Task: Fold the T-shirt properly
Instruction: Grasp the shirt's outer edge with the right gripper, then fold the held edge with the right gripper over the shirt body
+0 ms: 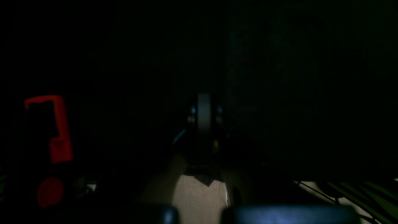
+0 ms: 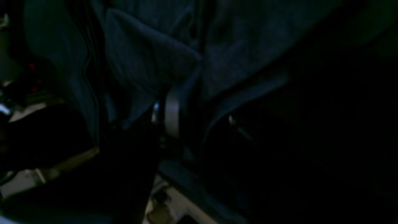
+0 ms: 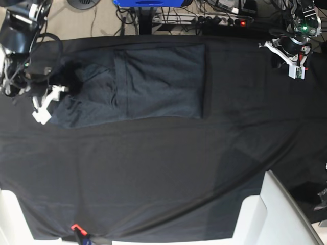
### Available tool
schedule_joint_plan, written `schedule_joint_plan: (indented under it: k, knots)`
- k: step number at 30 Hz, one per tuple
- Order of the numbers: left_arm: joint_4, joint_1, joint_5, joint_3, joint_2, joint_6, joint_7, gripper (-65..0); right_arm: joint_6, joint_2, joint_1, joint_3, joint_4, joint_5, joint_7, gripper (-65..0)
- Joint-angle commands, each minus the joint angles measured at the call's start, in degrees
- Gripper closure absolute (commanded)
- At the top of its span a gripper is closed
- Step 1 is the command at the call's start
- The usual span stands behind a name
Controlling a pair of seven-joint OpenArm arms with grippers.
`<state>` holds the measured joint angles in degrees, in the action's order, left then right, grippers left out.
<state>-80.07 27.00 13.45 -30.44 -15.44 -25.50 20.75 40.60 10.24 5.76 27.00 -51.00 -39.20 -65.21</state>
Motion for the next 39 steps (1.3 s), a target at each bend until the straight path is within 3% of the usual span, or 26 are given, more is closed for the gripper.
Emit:
schedule_joint_plan:
  k: [1, 3, 7, 15, 24, 32, 37, 39]
  knots:
    - [-0.76, 0.38, 0.39, -0.29, -0.87, 0.22, -1.02, 0.0, -0.6, 0.0, 0.17, -0.15, 0.32, 3.02, -0.5, -16.7]
    - [-0.67, 0.38, 0.39, -0.29, -0.87, 0.22, -1.02, 0.0, -0.6, 0.0, 0.53, -0.24, 0.76, 3.02, -0.06, -14.6]
    - [0.56, 0.12, 0.39, -0.64, -0.87, 0.22, -1.02, 0.0, -0.6, 0.0, 0.97, -0.24, 0.76, 3.02, 0.2, -0.5]
    - [1.61, -0.06, 0.39, -0.29, -0.87, 0.22, -1.02, 0.0, -0.6, -0.09, 0.0, -0.41, -5.39, 3.2, -1.56, -0.8]
    - [1.61, -0.06, 0.39, -0.29, -0.87, 0.22, -1.02, 0.0, -0.6, -6.33, -6.15, -0.76, -28.6, 3.38, -11.67, -0.8]
    - [1.96, -0.15, 0.39, -0.29, -0.87, 0.22, -1.02, 0.0, -0.6, -10.46, -9.06, -15.27, -38.8, 3.02, -12.11, -0.8]
    - [1.96, -0.15, 0.39, -0.29, -0.87, 0.22, -1.1, 0.0, -7.76, -12.04, -9.85, -25.29, -41.7, 3.11, -8.94, -0.8]
    - [1.96, -0.15, 0.39, -0.29, -0.87, 0.22, -1.1, 0.0, -12.42, -12.04, -9.85, -29.51, -41.7, 3.11, -7.36, -0.8]
